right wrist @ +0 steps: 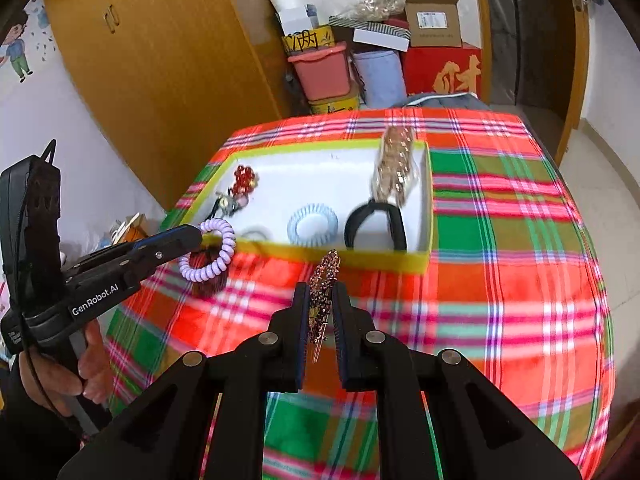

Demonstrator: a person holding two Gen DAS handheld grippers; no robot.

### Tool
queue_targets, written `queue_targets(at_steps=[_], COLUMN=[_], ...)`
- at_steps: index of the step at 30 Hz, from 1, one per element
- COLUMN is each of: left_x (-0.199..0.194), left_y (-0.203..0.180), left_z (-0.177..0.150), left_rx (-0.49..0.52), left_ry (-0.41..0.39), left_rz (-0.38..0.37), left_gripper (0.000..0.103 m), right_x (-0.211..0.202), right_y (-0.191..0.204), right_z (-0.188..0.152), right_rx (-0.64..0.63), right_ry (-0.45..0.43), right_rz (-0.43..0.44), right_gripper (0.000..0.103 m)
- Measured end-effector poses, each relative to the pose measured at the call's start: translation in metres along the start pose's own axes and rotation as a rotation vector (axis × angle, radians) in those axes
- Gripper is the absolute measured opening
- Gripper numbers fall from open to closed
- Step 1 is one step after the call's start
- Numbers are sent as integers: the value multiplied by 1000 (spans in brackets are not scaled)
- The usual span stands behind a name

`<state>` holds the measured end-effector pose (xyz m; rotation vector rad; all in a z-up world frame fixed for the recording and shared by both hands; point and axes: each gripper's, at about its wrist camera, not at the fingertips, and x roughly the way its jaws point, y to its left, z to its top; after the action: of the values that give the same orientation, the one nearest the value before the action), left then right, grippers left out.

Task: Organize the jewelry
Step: 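Carry the hairpin with the right tool while the left carries the lavender coil, then drop the hairpin in the tray with the right tool while the left drops the coil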

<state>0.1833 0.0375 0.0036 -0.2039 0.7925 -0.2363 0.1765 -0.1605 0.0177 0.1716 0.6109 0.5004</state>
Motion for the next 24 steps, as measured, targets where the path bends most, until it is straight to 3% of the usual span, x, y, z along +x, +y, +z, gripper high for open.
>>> queue_targets(at_steps=[14,24], left_x=[47,79], left_y=[31,41], left_z=[25,26], left_rx=[-46,-48], left_ry=[17,54], left_rz=[25,33], left_gripper=[9,9], right_x=[60,113], right_y=[1,-6], right_z=[55,71], right_rx=[-37,-44], right_ry=[17,78], right_rz=[-5,-26], right_gripper=[12,12])
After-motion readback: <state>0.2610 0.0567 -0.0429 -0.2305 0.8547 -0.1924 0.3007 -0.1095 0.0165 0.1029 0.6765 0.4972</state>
